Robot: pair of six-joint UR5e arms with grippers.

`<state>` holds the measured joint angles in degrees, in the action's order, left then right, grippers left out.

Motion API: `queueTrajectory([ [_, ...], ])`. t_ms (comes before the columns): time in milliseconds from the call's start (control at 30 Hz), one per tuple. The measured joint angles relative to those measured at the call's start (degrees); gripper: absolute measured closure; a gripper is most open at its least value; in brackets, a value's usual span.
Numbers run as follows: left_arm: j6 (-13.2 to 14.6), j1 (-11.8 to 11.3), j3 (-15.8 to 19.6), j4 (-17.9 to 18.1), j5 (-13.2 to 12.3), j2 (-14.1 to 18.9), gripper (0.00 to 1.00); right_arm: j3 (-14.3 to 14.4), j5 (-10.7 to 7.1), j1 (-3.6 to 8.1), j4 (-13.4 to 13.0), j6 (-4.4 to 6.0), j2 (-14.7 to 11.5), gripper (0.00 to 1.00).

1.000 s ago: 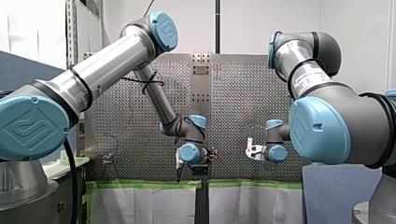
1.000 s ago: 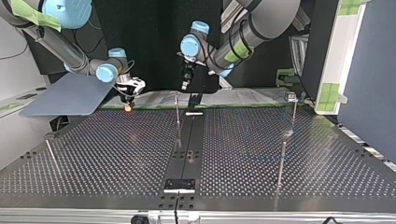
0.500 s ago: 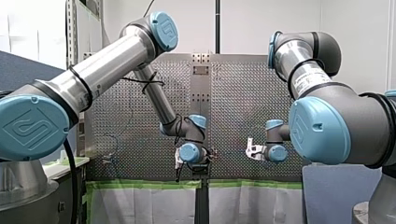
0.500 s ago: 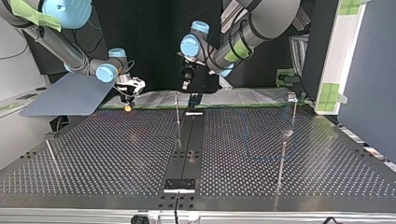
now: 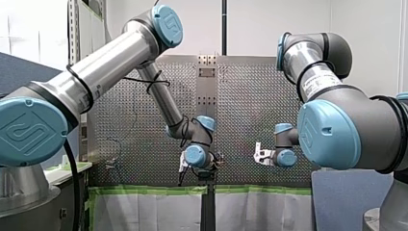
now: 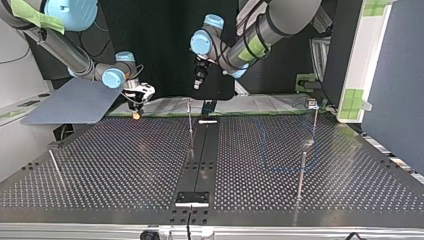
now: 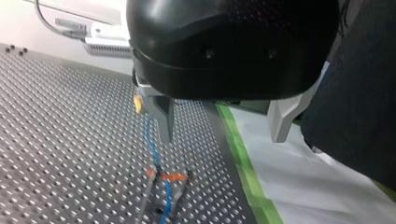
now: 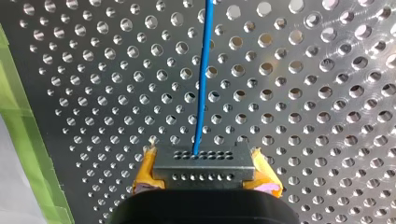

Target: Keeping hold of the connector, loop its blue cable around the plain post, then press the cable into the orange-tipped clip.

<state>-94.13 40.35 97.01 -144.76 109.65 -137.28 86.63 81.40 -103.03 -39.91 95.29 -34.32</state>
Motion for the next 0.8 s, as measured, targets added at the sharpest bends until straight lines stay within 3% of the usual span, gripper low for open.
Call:
queueTrajectory([
  [233, -3.4, 0.1, 4.2, 2.6, 1.2, 4.1, 0.00, 0.0, 0.08, -0.26, 0.1, -0.20, 0.0, 1.00],
  [500, -7.9, 0.3, 9.0, -1.0, 4.3, 9.0, 0.00, 0.0, 0.24, -0.47, 0.7, -0.59, 0.0, 1.00],
  [800, -6.5, 1.0, 14.5, -2.8, 4.8, 14.5, 0.00, 0.0, 0.33, -1.03, 1.7, -1.00, 0.0, 1.00],
])
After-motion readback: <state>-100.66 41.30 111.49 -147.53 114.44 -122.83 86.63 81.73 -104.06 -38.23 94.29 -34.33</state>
